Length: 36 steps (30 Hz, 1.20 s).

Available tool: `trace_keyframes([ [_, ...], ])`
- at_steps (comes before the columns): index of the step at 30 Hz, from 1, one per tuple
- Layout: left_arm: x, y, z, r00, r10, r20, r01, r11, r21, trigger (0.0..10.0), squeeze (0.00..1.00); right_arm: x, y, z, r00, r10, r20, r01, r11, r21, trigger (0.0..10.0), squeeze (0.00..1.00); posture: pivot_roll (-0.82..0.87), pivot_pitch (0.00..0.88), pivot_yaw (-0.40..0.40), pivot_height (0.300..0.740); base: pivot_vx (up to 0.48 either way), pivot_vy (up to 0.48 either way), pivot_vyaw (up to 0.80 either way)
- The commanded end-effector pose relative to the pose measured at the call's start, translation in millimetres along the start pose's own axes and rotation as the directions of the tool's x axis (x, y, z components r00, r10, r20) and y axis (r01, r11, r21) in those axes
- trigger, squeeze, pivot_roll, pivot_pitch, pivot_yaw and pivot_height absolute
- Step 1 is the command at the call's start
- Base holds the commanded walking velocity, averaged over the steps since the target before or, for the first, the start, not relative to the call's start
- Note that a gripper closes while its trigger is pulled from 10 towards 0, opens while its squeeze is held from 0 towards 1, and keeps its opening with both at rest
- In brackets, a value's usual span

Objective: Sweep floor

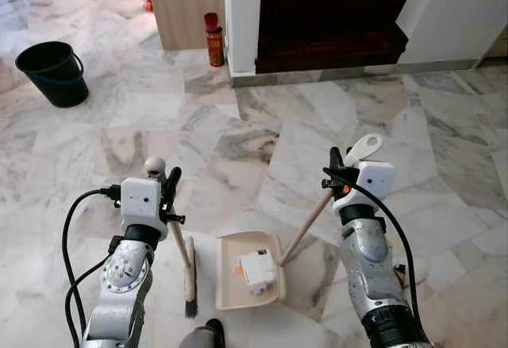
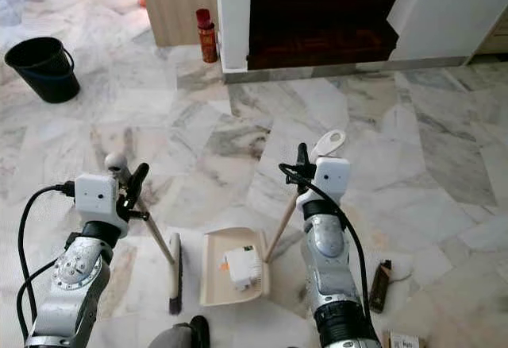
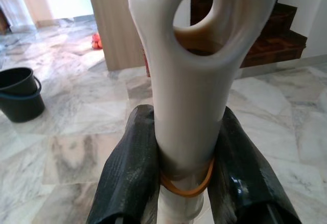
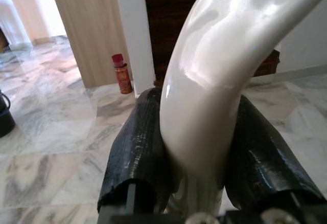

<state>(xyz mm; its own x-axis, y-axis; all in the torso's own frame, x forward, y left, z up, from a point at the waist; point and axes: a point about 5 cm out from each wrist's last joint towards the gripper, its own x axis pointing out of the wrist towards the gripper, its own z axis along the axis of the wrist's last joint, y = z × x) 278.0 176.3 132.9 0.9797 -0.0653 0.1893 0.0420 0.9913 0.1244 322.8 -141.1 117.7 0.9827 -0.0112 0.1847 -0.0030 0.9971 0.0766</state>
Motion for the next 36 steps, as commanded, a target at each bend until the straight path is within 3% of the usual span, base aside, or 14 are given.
trace_keyframes([
  [1,1.4,2.2,7.6,1.0,0.003,0.03,-0.004,1.0,0.015,10.0,0.0,2.8,3.7,6.0,1.0,0.005,0.027,-0.006,1.0,0.023,10.0,0.0,0.14,0.163,-0.026,0.74,0.0,0.326,0.0],
  [28,0.9,3.2,7.2,1.0,0.01,0.022,-0.01,1.0,0.018,10.0,0.0,2.2,5.1,4.6,1.0,0.017,0.017,-0.018,1.0,0.026,10.0,0.0,0.14,0.176,-0.027,0.74,0.0,0.319,0.0],
  [36,1.3,1.1,10.0,0.999,-0.003,0.042,0.003,1.0,0.009,10.0,0.0,1.9,5.7,3.8,1.0,0.018,0.015,-0.018,1.0,0.022,10.0,0.0,0.14,0.179,-0.026,0.74,0.0,0.0,0.0],
])
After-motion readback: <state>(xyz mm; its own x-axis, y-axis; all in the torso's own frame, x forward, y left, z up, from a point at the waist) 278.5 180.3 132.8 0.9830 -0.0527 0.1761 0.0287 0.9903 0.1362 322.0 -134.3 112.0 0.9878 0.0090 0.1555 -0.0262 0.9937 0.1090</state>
